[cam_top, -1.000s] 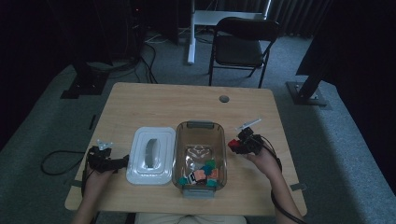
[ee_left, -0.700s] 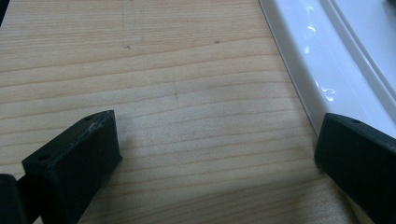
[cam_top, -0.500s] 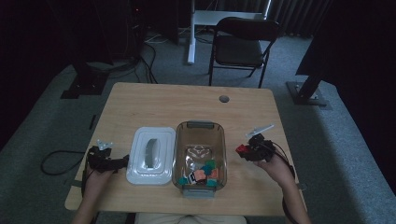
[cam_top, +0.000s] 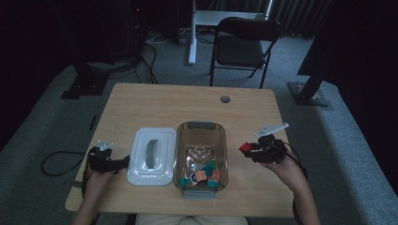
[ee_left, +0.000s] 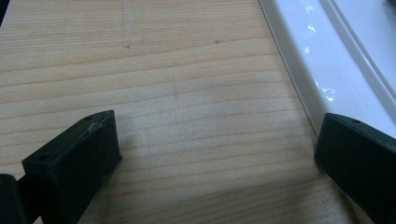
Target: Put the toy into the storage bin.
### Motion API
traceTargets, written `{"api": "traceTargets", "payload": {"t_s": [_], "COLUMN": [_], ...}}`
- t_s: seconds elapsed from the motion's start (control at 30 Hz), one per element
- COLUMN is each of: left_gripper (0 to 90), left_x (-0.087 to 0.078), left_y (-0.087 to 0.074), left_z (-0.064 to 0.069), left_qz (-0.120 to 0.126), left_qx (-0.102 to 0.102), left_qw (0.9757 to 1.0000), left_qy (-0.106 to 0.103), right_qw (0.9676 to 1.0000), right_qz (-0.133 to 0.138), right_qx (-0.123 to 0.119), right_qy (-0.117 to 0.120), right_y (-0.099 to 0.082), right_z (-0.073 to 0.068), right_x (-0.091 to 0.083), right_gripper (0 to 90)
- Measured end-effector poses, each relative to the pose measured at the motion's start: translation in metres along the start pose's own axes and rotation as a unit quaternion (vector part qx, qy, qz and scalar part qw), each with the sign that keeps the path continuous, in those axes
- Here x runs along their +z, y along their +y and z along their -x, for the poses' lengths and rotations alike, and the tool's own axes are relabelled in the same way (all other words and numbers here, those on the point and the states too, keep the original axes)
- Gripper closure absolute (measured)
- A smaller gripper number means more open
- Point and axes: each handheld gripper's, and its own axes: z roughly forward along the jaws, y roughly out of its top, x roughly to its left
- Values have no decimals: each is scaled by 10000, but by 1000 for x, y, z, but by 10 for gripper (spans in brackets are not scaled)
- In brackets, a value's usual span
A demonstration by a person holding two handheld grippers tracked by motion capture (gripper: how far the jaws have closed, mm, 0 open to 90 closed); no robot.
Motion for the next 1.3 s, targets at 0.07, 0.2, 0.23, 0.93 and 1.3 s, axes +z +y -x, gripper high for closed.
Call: {"api": "traceTargets", "payload": {"t_s": [0.07,0.2,0.23,0.93,1.3], "left_gripper": [5,5,5,5,5], "left_x": [0,0,0,0,0], "left_y": [0,0,0,0,0], "left_z": [0,0,0,0,0], "left_qz": [0,0,0,0,0], "left_qx": [0,1,1,0,-1], "left_qw": [10000,10000,10000,10000,10000], "left_qy": [0,0,0,-1,-1], "right_qw": [10000,9997,9996,9926,9785], "right_qz": [16,82,82,72,-224], "right_qx": [-82,-200,-228,-976,-1662], "right_qy": [16,87,109,719,1199], "right_y": [4,10,11,45,65], "right_z": [-3,-9,-10,-48,-83], "right_x": [-5,-11,-12,-13,7], "right_gripper": [587,587,587,587,586]}}
